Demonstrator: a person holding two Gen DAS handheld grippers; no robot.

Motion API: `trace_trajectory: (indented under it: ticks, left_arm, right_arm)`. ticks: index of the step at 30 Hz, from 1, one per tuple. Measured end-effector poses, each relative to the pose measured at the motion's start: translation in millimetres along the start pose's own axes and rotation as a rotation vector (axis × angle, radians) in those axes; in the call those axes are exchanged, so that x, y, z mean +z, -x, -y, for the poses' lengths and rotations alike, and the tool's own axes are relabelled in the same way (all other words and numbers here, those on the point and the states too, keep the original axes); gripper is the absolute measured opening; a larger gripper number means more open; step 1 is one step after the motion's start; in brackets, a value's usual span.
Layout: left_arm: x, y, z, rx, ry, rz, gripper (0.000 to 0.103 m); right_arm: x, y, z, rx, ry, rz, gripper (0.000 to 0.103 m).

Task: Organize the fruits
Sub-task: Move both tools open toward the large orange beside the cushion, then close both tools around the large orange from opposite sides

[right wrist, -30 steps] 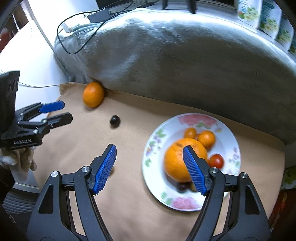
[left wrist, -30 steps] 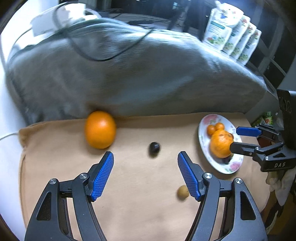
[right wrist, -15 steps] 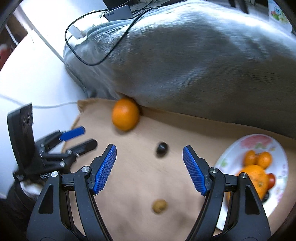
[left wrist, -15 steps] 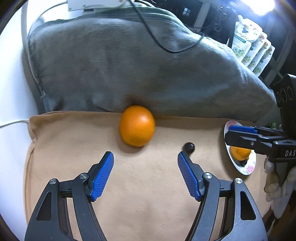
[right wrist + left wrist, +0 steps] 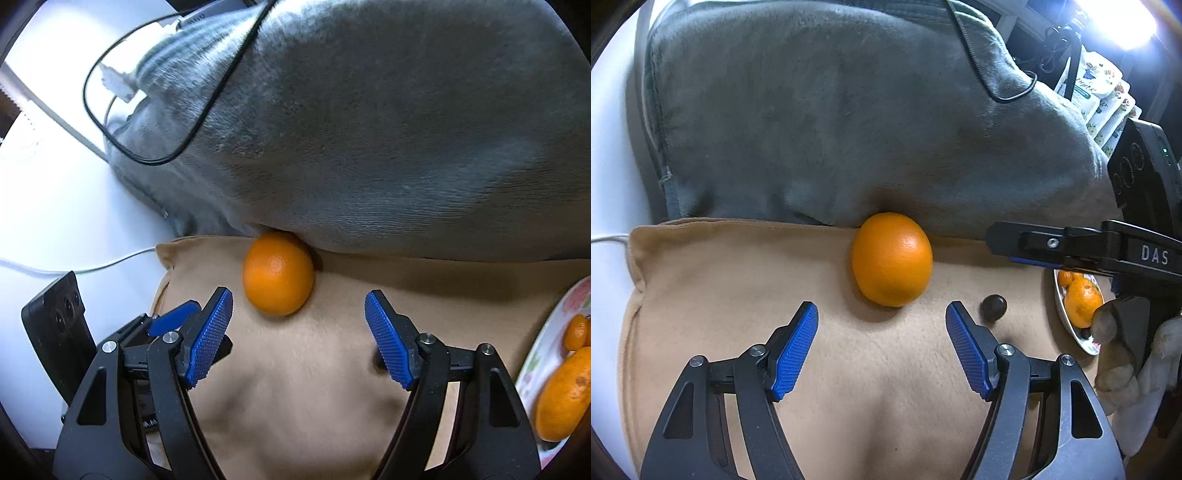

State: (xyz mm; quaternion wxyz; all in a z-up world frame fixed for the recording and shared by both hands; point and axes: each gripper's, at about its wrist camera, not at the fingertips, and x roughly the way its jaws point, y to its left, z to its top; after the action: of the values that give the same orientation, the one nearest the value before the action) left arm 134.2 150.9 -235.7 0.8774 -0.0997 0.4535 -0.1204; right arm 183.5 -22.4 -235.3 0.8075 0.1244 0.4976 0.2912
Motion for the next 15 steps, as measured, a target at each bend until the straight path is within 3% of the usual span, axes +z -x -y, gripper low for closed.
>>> trace_trajectory:
  ticks: [15]
  left_arm:
    - [-4, -20, -14, -0.095, 0.050, 0.007, 0.072]
  right_arm:
    - [9, -42, -19, 0.009, -0.030, 0.004, 0.077]
